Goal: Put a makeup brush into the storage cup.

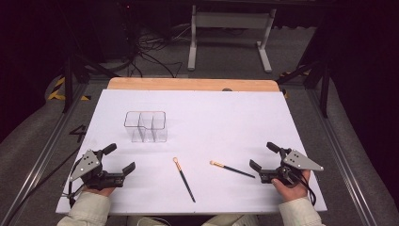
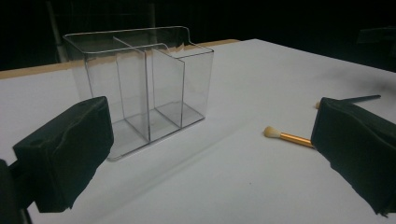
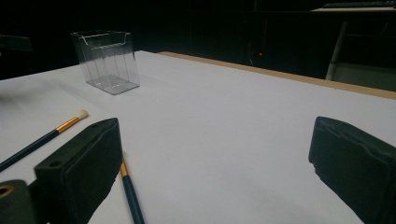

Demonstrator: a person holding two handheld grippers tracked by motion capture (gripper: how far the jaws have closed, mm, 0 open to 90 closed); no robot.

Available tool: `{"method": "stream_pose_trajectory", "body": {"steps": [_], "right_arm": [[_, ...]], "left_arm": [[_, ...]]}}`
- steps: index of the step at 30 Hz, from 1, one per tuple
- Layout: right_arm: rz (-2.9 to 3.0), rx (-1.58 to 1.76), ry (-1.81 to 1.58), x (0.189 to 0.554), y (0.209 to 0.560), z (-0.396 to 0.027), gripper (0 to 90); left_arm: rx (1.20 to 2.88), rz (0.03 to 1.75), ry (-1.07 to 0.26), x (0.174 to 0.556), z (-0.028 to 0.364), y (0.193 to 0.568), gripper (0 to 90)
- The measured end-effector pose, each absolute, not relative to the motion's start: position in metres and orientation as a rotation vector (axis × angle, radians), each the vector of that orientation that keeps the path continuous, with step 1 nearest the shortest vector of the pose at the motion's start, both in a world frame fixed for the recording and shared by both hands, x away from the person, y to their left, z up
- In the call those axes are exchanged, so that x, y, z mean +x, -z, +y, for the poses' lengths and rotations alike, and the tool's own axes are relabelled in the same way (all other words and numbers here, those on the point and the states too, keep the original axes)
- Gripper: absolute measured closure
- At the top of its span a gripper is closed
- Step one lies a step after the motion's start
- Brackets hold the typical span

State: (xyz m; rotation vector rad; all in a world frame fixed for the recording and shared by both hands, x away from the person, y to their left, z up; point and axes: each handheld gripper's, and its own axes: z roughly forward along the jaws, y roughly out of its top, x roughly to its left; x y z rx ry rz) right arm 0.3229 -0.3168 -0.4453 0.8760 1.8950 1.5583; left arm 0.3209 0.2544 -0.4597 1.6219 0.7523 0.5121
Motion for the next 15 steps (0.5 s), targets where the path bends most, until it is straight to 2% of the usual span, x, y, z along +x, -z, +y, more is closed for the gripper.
{"method": "stream_pose_trajectory", "body": {"steps": [15], "right_arm": [[1.913,0.874,-1.592,0.324,0.439,-0.303,3.8]], "left_arm": [[1.628,0.762,-0.504,0.320,0.254,0.460,0.0]]}}
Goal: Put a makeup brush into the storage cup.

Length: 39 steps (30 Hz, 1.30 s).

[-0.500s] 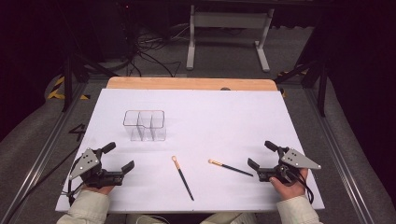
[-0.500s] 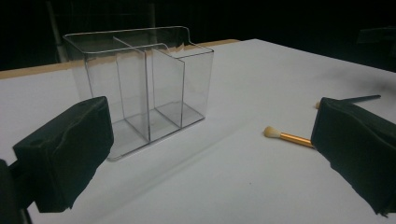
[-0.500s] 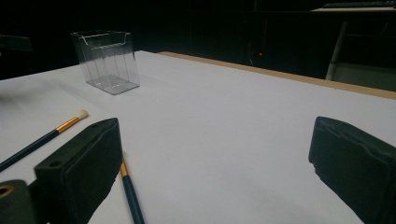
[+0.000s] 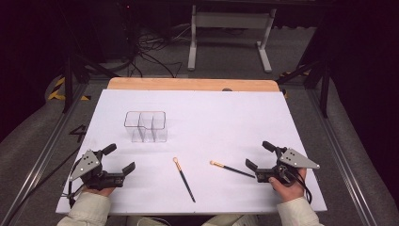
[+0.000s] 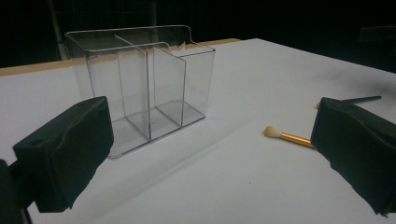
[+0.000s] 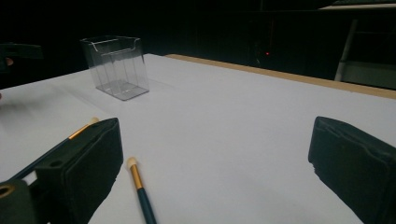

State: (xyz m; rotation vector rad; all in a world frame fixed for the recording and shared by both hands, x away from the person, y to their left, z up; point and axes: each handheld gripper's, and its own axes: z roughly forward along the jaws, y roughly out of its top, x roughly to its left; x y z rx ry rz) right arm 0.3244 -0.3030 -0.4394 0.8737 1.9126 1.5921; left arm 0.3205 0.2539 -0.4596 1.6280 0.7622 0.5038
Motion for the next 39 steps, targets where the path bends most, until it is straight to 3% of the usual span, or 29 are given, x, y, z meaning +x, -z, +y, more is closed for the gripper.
{"method": "stream_pose_trajectory", "body": {"steps": [28,39], "right_arm": [[2.059,0.755,-1.668,0.326,0.414,-0.230,5.5],[2.171,0.745,-1.593,0.333,0.402,-0.208,16.9]], "left_arm": [[1.638,0.783,-0.496,0.321,0.253,0.459,0.1],[1.638,0.787,-0.491,0.322,0.253,0.460,0.0]]}}
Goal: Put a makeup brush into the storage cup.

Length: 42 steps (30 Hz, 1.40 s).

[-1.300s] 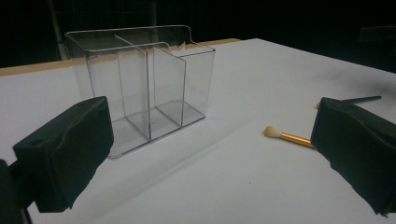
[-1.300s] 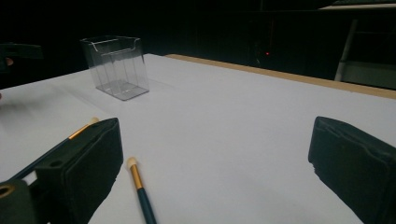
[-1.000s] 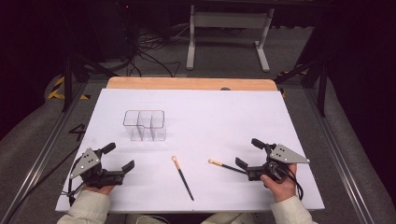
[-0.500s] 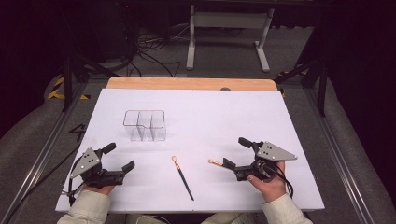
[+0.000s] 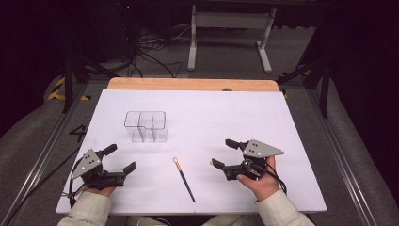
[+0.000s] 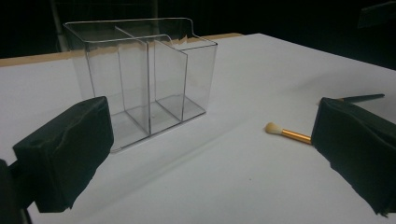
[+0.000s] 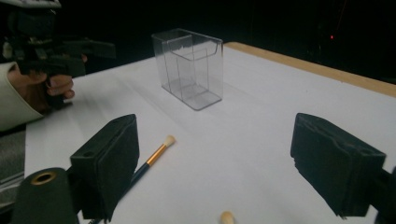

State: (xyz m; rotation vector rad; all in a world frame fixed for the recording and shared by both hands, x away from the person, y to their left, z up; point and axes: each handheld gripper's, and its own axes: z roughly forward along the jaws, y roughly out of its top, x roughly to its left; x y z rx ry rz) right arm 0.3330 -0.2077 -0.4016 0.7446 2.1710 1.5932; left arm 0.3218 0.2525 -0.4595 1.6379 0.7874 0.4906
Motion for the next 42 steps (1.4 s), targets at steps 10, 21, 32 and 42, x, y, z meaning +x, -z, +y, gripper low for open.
{"method": "stream_pose_trajectory", "body": {"steps": [10,21,32,42], "right_arm": [[2.319,0.709,-1.381,0.344,0.379,-0.179,19.5],[2.460,0.698,-1.194,0.354,0.365,-0.156,19.3],[2.579,0.707,-1.060,0.364,0.363,-0.139,21.4],[2.651,0.726,-0.953,0.372,0.362,-0.125,22.0]], "left_arm": [[1.646,0.791,-0.480,0.323,0.253,0.459,0.0],[1.657,0.782,-0.467,0.328,0.249,0.460,0.0],[1.665,0.781,-0.470,0.328,0.249,0.460,0.0],[1.670,0.775,-0.465,0.326,0.248,0.460,0.0]]}}
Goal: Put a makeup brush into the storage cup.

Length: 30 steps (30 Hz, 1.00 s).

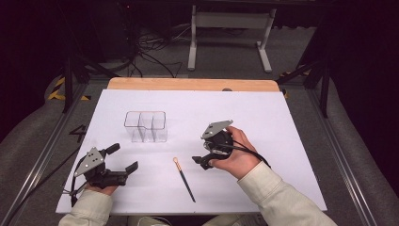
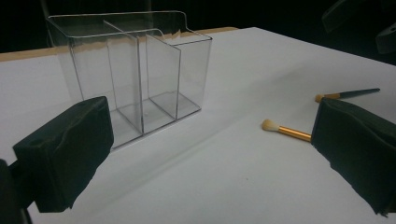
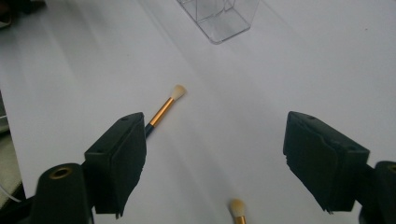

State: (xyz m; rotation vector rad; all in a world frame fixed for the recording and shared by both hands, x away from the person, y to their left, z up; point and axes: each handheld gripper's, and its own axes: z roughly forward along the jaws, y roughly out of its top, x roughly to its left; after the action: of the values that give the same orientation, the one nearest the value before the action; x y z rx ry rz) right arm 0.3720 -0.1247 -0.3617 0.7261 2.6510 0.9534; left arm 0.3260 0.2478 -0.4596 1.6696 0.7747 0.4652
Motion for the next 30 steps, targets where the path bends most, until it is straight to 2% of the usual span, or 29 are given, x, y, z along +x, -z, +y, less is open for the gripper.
{"method": "stream_pose_trajectory", "body": {"steps": [18,30], "right_arm": [[2.799,0.731,-0.777,0.382,0.377,-0.087,19.5],[2.845,0.763,-0.692,0.384,0.387,-0.074,28.5]], "left_arm": [[1.682,0.774,-0.464,0.321,0.251,0.459,0.2],[1.688,0.776,-0.454,0.322,0.250,0.459,0.4]]}}
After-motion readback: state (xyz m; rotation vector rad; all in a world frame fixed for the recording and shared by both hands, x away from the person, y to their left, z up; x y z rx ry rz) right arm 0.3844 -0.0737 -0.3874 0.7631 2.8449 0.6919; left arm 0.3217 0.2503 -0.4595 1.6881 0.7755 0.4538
